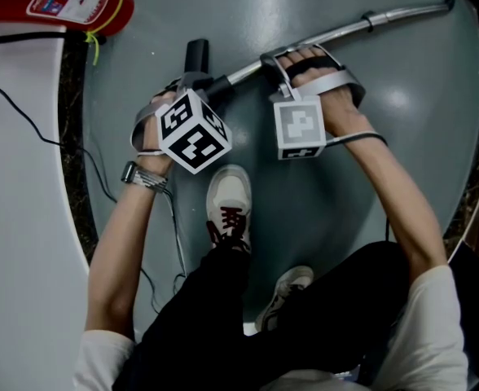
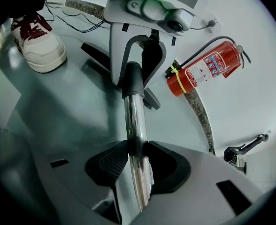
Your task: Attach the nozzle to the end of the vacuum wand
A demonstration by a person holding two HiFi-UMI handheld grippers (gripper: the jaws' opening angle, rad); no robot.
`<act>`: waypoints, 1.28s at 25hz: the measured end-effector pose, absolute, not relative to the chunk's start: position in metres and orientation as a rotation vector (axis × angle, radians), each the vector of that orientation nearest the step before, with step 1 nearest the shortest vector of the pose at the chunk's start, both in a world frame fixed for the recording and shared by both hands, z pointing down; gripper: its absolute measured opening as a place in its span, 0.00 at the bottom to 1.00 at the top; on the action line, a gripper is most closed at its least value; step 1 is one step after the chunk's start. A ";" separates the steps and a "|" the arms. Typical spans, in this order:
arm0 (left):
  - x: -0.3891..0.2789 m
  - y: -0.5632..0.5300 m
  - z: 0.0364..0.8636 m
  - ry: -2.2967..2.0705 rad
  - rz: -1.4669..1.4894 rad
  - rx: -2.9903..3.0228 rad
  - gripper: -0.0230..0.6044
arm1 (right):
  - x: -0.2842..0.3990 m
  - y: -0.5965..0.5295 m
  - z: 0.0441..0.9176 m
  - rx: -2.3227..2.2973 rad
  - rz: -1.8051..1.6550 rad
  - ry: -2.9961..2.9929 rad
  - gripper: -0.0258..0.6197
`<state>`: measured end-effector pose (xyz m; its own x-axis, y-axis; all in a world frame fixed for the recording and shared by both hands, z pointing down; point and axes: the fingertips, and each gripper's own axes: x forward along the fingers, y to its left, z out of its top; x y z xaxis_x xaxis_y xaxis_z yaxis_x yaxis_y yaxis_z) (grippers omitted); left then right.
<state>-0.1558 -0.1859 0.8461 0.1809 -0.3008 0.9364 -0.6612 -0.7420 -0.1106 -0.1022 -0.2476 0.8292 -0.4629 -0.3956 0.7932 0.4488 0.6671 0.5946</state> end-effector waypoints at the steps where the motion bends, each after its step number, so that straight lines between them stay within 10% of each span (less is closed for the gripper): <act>1: -0.156 -0.187 0.847 -0.918 1.575 2.149 0.33 | -0.102 -0.250 0.829 -0.037 -0.974 -1.804 0.27; 32: -0.165 -0.199 0.815 -1.078 1.149 2.238 0.38 | -0.080 -0.250 0.818 0.014 -0.610 -2.121 0.29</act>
<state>-0.1650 -0.1994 0.8152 0.3643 -0.4526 0.8139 -0.7834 -0.6216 0.0050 -0.0801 -0.2497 0.8182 -0.5940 -0.2322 0.7702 0.2127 0.8780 0.4288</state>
